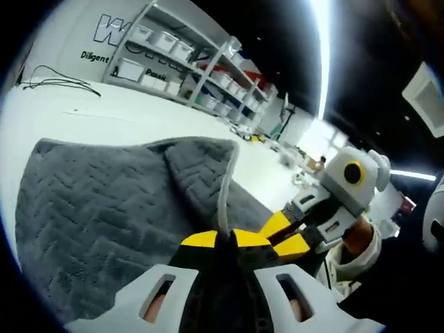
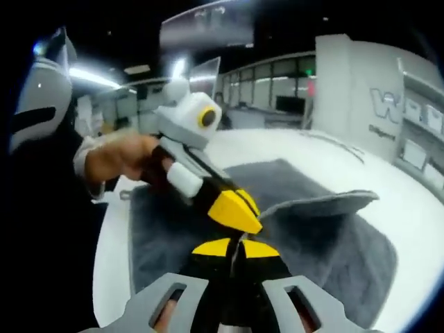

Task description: Open the folded towel by lifting each exposed corner and separating the folded layers until the towel lies flat within the target outline without major curled edges

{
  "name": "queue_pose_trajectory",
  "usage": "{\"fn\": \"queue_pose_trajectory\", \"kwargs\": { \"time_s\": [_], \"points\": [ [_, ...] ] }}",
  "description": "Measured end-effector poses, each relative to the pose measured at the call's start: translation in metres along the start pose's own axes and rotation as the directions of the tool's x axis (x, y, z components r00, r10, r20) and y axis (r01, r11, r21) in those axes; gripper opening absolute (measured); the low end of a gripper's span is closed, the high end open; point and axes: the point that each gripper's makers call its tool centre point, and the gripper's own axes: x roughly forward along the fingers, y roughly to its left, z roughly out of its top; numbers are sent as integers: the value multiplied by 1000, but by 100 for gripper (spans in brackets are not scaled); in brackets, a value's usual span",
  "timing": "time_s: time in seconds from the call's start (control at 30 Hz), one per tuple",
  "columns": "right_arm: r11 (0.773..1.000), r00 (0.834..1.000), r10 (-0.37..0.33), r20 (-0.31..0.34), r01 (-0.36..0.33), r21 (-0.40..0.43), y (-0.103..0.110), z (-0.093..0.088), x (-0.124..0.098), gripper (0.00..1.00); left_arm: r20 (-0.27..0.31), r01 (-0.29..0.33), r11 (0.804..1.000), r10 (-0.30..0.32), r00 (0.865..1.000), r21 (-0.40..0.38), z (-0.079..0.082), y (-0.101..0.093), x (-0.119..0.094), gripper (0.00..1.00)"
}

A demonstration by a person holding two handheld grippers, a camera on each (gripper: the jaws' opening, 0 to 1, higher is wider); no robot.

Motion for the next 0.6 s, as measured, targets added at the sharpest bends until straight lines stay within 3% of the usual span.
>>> {"fn": "queue_pose_trajectory", "kwargs": {
  "time_s": [0.33,0.6],
  "points": [
    [996,999,-21,50,17,84,-9,-1,-23,6,22,-6,999,6,1000,-32,6,9,-9,5],
    [994,998,-14,60,7,107,-2,-5,-44,15,43,-23,999,25,999,-38,11,16,-16,5]
  ]
}}
